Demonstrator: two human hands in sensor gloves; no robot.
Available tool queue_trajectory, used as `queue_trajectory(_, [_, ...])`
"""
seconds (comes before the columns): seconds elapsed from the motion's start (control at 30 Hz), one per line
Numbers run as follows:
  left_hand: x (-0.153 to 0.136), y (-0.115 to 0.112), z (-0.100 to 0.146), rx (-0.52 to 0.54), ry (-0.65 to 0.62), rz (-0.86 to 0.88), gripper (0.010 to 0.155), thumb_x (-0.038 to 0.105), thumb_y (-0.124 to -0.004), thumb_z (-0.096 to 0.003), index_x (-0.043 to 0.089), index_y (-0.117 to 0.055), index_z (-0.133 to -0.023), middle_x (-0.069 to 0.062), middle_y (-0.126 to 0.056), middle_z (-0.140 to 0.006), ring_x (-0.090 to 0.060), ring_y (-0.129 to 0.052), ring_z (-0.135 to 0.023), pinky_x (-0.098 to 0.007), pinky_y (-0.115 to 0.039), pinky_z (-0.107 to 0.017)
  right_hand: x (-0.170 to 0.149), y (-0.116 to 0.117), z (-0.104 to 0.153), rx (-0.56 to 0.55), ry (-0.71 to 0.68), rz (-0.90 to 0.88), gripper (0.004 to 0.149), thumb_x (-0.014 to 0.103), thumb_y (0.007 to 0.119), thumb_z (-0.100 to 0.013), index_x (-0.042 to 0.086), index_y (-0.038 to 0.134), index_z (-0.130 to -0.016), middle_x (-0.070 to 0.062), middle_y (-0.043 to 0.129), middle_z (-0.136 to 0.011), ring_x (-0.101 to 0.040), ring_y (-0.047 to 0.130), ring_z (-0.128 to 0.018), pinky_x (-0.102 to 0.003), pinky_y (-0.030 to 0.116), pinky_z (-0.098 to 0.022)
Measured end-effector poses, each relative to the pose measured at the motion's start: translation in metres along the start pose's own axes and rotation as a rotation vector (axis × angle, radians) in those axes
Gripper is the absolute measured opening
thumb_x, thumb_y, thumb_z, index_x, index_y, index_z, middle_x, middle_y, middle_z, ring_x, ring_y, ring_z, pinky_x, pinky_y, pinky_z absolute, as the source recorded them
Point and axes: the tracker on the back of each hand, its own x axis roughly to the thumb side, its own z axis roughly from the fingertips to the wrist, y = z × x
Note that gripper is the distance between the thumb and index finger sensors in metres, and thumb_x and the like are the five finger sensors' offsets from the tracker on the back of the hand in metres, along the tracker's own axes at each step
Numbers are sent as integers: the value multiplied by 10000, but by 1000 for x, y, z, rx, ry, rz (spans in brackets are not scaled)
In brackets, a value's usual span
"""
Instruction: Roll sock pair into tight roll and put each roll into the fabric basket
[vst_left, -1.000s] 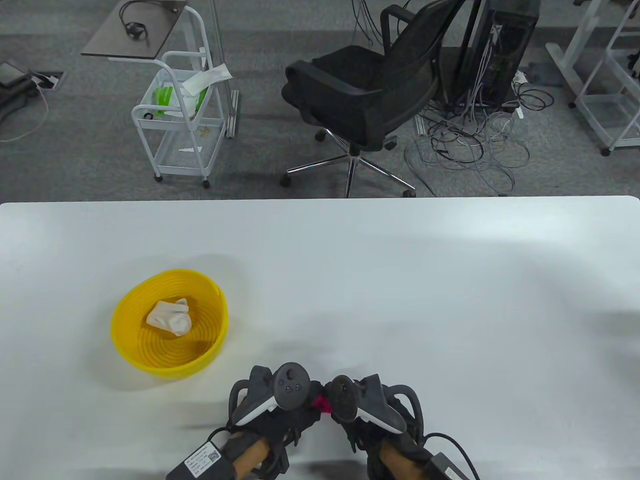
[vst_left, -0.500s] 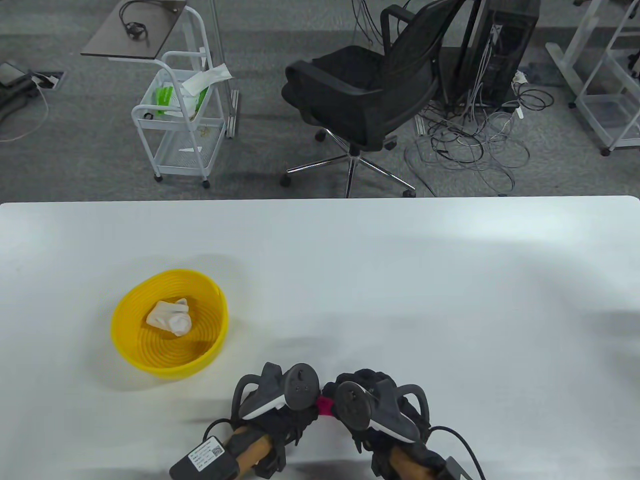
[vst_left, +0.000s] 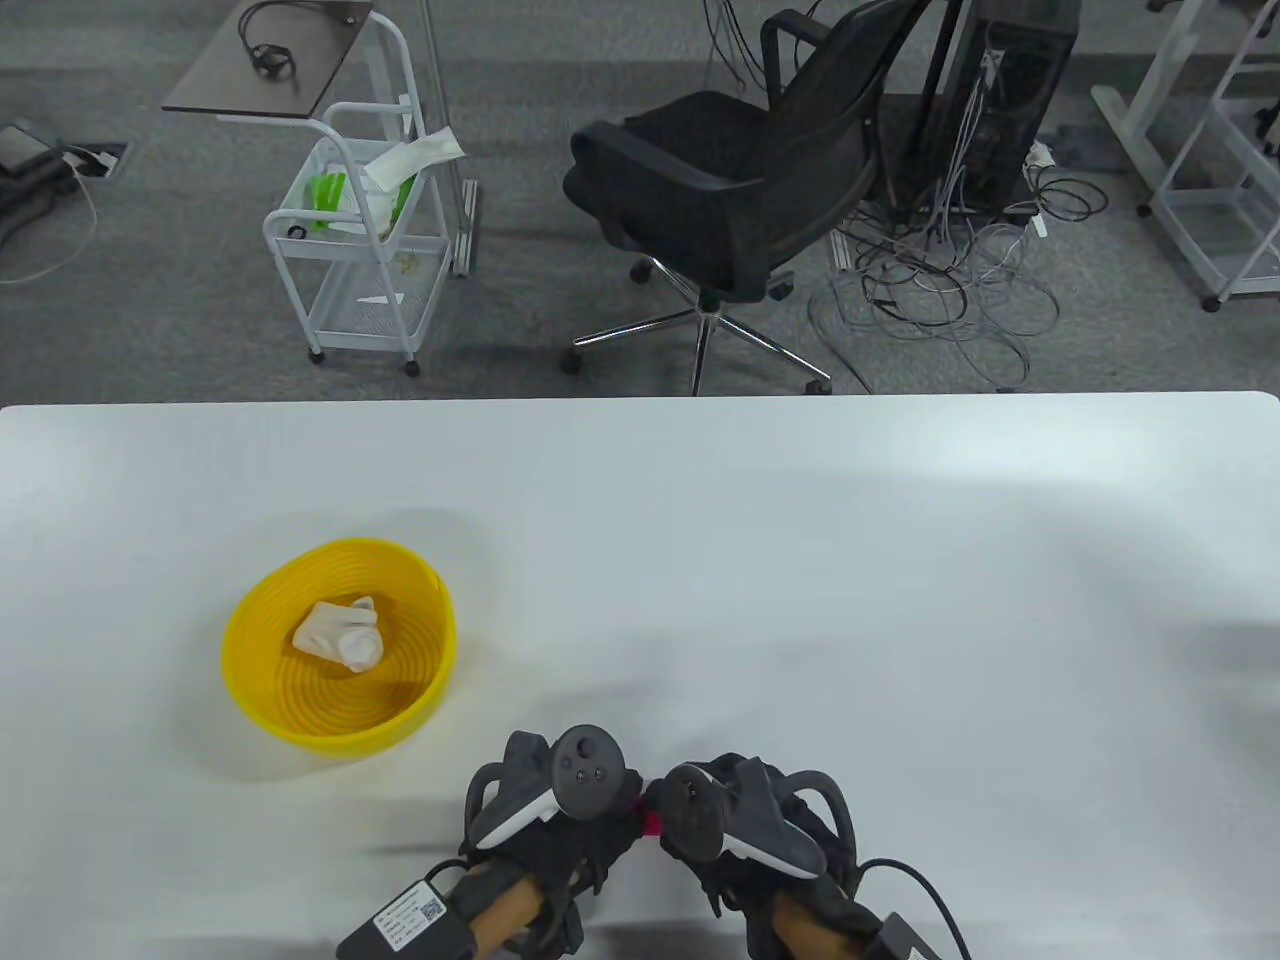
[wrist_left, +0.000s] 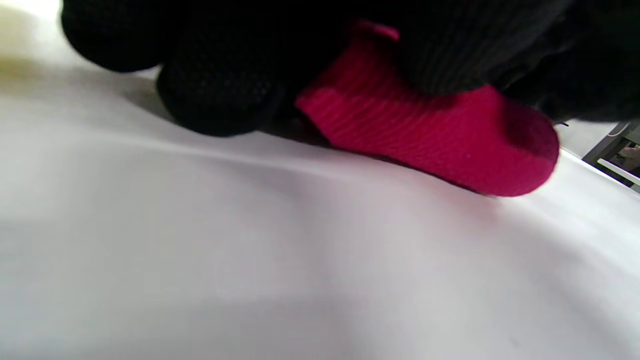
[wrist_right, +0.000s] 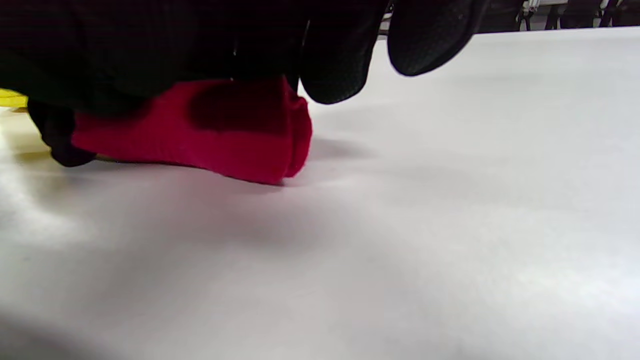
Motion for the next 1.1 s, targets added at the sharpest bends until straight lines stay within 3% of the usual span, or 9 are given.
queue_trajectory(0.17, [0, 8, 3, 30, -11, -9, 589, 460, -785, -371, 258, -792, -924, -106, -855, -861, -290, -965, -581, -479, -759, -459, -1, 4, -3, 31, 13, 7, 549, 476, 779, -410, 411, 642, -938, 110, 755, -1009, -190, 785, -938, -526, 673, -679])
queue_trajectory(0.43, [0, 6, 0, 8, -17, -137, 546, 457, -786, -382, 291, -817, -901, -74, -856, -861, -257, -968, -591, -465, -768, -466, -5, 9, -7, 52, 48, -23, 544, 472, 737, -425, 426, 601, -950, 107, 756, -1008, -188, 788, -931, -521, 674, -677])
queue_trajectory(0.73, [2, 5, -3, -55, -32, -91, 524, 431, -778, -387, 212, -868, -854, -85, -869, -811, -234, -964, -532, -451, -775, -450, -5, -16, 7, -156, -30, -39, 465, 516, 770, -393, 461, 767, -855, 171, 796, -978, -157, 779, -947, -516, 658, -704])
queue_trajectory(0.9, [1, 2, -1, -56, -26, -52, 534, 433, -765, -388, 198, -866, -856, -95, -877, -803, -248, -967, -520, -460, -774, -441, 4, -9, 7, -107, -59, 31, 437, 517, 797, -379, 461, 815, -812, 186, 818, -955, -150, 780, -946, -521, 652, -708])
queue_trajectory(1.1, [0, 5, 4, -30, -12, 8, 565, 432, -769, -384, 207, -820, -900, -96, -866, -831, -265, -968, -556, -466, -770, -444, 0, -1, 1, -77, -16, 36, 474, 520, 799, -381, 454, 757, -849, 172, 790, -983, -171, 780, -949, -528, 662, -694])
